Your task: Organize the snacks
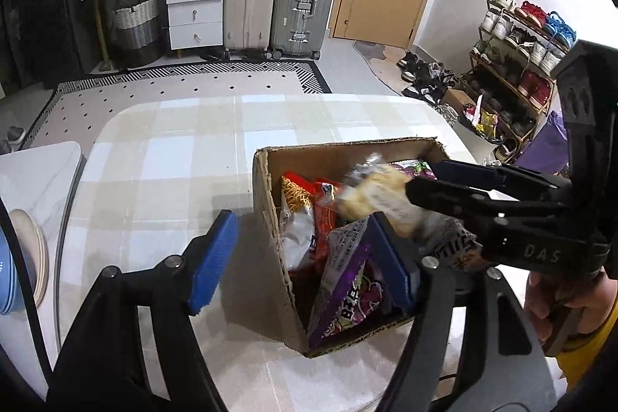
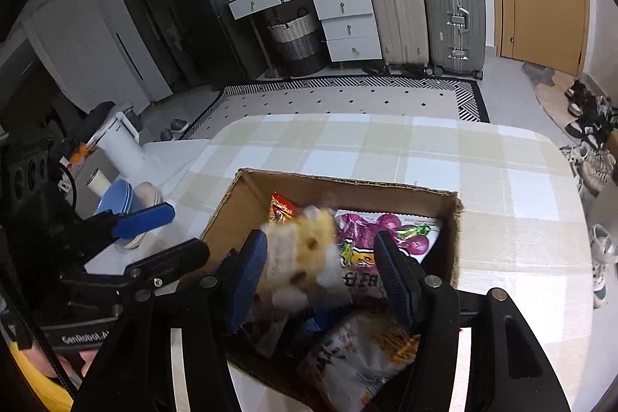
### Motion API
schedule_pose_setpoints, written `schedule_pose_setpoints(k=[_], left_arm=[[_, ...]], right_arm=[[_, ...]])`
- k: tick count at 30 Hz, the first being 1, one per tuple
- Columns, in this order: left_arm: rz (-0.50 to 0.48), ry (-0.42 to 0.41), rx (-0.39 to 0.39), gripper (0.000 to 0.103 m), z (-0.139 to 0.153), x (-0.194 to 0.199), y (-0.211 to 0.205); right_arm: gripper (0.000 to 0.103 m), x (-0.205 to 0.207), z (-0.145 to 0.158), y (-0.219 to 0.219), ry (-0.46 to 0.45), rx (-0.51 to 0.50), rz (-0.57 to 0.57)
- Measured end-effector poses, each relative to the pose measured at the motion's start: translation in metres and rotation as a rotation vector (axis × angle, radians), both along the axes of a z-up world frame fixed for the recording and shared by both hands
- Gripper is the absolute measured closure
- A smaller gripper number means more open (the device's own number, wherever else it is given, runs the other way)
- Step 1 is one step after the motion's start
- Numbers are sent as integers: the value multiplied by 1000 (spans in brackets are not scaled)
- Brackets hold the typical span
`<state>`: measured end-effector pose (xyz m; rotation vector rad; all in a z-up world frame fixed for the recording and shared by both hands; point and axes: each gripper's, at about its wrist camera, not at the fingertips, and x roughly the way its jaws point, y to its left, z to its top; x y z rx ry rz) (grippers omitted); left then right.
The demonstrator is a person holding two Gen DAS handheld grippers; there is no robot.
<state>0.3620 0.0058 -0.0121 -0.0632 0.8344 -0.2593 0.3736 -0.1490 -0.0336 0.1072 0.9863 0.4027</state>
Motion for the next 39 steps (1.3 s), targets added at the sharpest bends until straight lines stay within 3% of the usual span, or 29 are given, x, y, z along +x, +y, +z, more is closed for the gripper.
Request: schedule_pose_setpoints(k=[5, 18, 27, 31, 34, 39], left_arm=[[20, -24, -8, 26, 7, -10, 1], [33, -109, 39, 25, 38, -64, -9], [49, -230, 69, 23, 77, -147, -16], [68, -277, 70, 20, 95, -186, -16], [76, -300, 59, 19, 105, -216, -14], [99, -323, 42, 17, 113, -261, -6]], right_arm=[[44, -14, 9, -10, -14, 30, 7], [44, -76, 46, -38, -123, 110, -54], [44, -147, 84, -54, -224, 185, -115], [43, -187, 100, -58, -289, 171, -145], [33, -214, 106, -62, -325, 159, -169], [32, -258, 116, -62, -386, 130, -182]])
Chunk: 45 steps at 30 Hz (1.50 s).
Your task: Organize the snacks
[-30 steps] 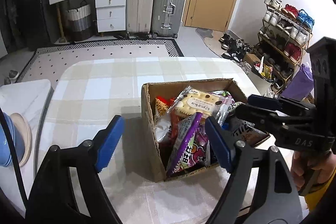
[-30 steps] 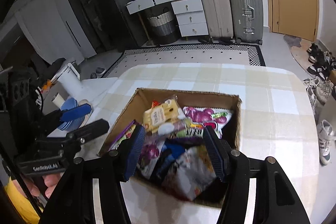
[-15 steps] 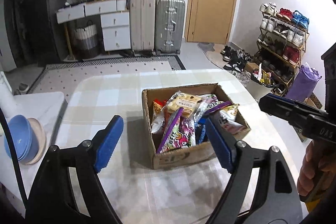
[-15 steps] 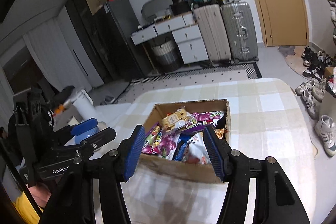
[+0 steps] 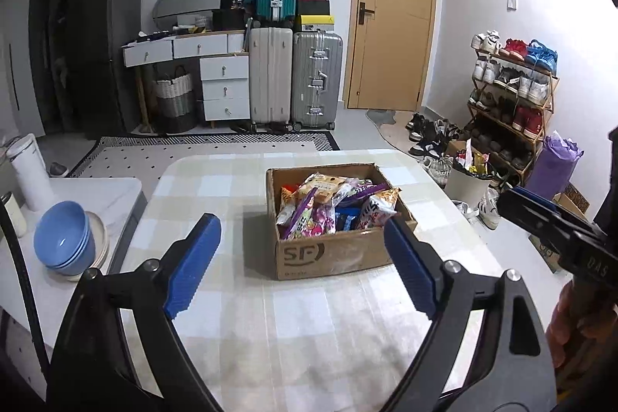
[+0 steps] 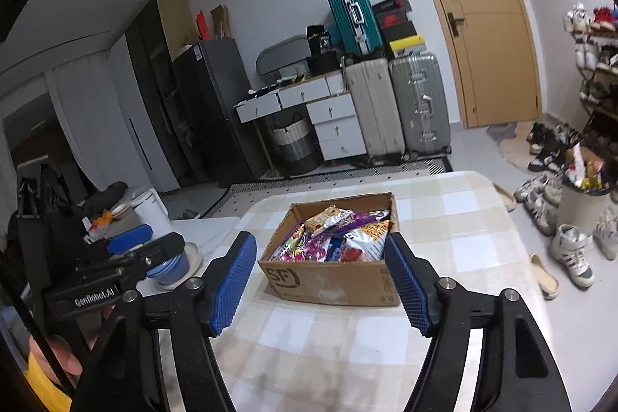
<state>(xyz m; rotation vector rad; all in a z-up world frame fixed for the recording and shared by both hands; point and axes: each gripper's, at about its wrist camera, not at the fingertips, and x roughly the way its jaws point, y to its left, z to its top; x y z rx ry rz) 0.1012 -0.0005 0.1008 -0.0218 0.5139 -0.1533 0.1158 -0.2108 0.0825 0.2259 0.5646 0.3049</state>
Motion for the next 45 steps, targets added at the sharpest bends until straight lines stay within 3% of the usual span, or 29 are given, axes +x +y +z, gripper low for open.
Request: schedule_pose_setpoints(k=[3, 5, 11, 19, 26, 45], left_arm=[[20, -15, -4, 14, 1, -23, 5], [33, -19, -19, 0, 0, -38, 12], [71, -28, -36, 0, -6, -73, 29], [99, -23, 5, 0, -24, -100, 32], [139, -57, 33, 0, -53, -119, 30], [122, -5, 22, 0, -86, -109, 13]], right_arm=[[25, -24, 2, 2, -33, -26, -4], [17, -42, 3, 4, -57, -44, -7], [2, -77, 2, 11, -88, -89, -24], [1, -104, -13, 23, -121, -158, -65], [1, -121, -36, 24, -141, -127, -85], [1, -117, -56, 16, -101, -100, -109]])
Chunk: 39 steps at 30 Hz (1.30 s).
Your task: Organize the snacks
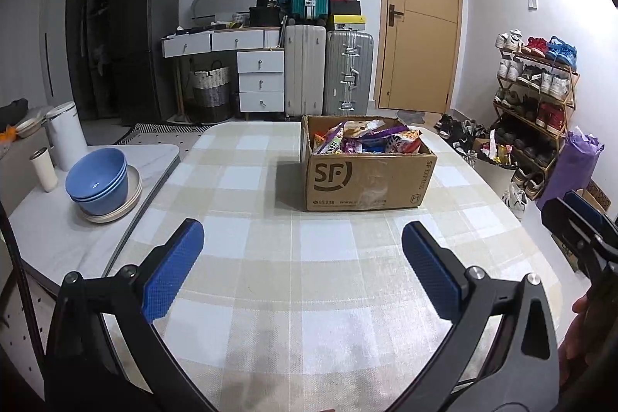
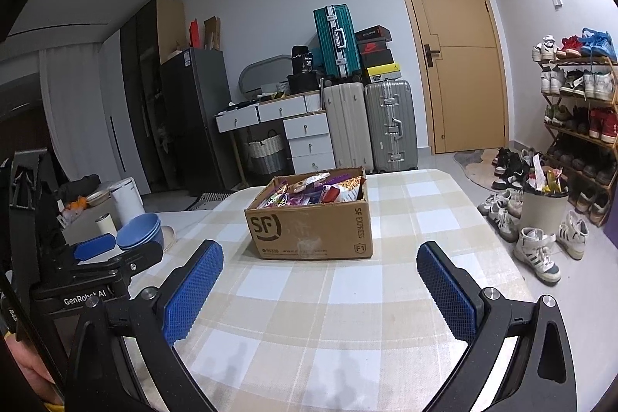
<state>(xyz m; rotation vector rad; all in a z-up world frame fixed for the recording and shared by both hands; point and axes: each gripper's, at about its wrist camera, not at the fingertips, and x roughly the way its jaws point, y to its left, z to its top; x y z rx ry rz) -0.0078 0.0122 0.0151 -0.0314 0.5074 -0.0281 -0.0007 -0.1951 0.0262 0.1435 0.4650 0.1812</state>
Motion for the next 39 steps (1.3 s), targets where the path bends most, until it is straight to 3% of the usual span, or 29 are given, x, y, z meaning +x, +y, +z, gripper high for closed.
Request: schedule_pose_setpoints(k=[39], left_arm=[[5, 12, 2, 0, -9, 2, -1]], right_arm=[[1, 3, -11, 5, 14, -2, 19]])
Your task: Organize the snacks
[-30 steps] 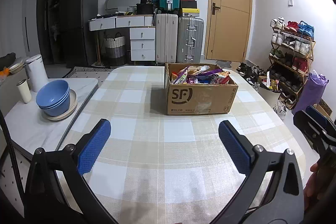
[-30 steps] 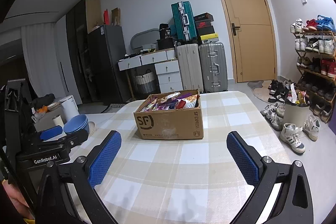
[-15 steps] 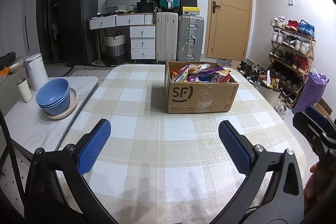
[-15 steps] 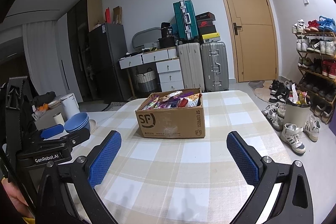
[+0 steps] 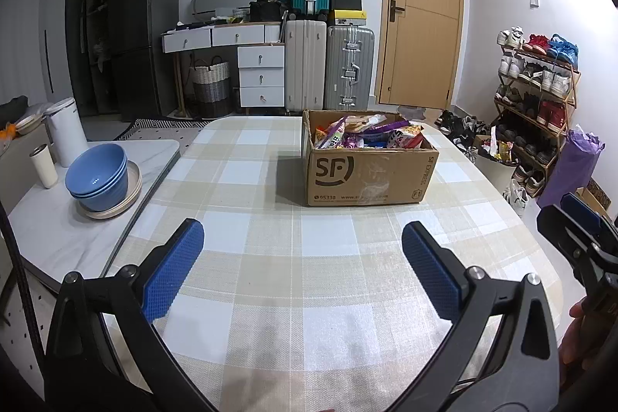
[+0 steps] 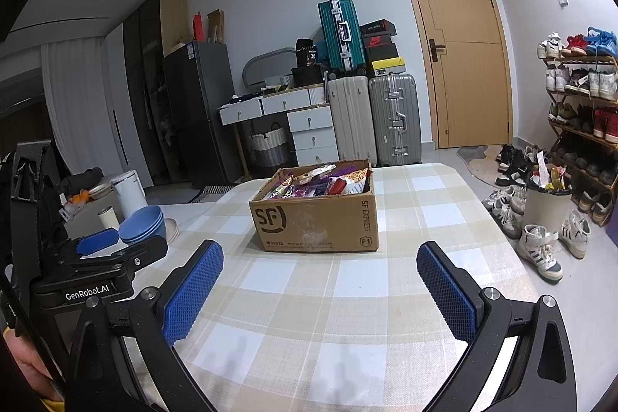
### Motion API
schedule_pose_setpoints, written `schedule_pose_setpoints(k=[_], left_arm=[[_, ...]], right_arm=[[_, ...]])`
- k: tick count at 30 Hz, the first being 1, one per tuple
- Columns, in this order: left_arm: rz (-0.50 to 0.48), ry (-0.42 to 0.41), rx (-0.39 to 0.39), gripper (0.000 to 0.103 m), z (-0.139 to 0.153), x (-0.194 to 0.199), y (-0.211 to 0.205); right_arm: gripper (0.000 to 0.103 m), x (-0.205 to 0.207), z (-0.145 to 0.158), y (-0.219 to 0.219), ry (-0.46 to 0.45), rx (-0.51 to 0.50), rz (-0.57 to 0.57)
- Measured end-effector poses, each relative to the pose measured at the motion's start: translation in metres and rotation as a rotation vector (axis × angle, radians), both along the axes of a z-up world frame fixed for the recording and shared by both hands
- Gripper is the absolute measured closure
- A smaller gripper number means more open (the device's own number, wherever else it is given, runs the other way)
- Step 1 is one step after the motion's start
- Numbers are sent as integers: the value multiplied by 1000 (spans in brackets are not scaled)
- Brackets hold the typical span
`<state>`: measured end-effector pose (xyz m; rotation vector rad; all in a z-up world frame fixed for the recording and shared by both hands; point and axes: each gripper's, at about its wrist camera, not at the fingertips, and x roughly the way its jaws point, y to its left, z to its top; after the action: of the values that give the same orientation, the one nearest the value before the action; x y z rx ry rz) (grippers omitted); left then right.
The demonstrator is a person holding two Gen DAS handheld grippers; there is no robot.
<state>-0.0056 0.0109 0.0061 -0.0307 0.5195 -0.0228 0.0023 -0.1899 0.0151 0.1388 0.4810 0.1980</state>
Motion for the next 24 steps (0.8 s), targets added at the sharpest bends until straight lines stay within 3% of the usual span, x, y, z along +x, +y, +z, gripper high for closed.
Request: schedule_pose_setpoints(k=[24], left_arm=[[-18, 12, -7, 0, -7, 3, -7]], right_arm=[[1, 2, -9, -5, 22, 8, -2]])
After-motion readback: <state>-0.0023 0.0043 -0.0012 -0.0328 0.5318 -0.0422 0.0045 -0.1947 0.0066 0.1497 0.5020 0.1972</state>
